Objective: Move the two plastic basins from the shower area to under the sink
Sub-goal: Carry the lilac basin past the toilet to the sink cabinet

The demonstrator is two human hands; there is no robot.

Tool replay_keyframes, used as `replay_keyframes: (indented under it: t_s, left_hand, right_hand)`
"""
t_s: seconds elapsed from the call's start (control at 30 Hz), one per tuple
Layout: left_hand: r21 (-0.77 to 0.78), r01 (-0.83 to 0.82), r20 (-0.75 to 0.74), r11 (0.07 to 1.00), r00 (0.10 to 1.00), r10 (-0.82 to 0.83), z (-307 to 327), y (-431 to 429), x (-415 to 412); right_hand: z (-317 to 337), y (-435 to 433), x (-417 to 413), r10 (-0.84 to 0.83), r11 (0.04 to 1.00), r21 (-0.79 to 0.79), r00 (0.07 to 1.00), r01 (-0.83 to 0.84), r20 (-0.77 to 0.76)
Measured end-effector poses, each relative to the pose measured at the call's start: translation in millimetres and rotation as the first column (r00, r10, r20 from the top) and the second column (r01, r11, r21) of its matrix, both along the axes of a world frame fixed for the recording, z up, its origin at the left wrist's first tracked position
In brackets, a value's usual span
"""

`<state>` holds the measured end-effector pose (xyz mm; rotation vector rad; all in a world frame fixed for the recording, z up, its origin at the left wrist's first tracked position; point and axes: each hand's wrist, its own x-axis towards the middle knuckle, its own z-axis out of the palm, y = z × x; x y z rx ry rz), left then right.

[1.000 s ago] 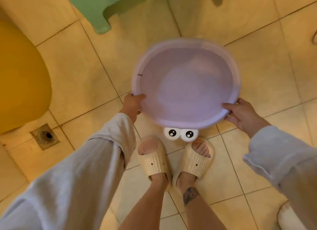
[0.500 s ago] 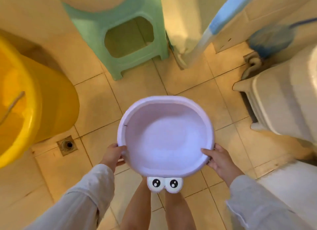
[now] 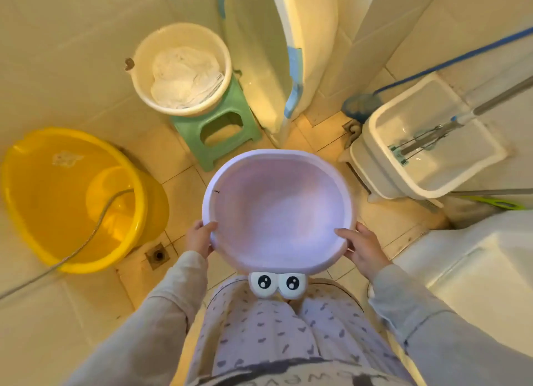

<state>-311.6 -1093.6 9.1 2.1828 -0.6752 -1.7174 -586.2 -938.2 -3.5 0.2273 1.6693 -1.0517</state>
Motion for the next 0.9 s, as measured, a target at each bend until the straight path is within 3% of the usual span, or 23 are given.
replay_keyframes:
  t_s: [0.2, 0.43, 0.57, 0.7, 0.9]
  left_hand:
    - [-0.131, 0.094, -0.12, 0.987, 0.987, -0.11, 37, -1, -19]
    - [-0.118, 0.273, -0.219, 0.955, 0.931, -0.293, 50, -18, -58]
    - [-0.095, 0.443, -0.238, 0.891, 0.859, -0.453, 48, -29, -79]
    - [-0.092, 0.629, -0.222, 0.772, 0.742, -0.632, 46, -44, -100]
    - [-0.118, 0.86, -0.202, 0.496, 0.468, -0.86, 48, -51, -127]
  right_hand:
    - [32, 15, -8, -0.082, 0.988, -0.131, 0.997, 0.08, -0.011]
    - [57, 40, -20, -0.269, 0.955, -0.148, 0.96, 0.256, -0.073]
    - [64, 63, -11, -0.394, 0.916, -0.126, 0.913, 0.381, -0.106]
    - [62, 86, 22, -0.592, 0.805, -0.11, 0.798, 0.582, -0.108]
    - [45, 114, 111, -0.849, 0.529, -0.121, 0.525, 0.84, -0.064]
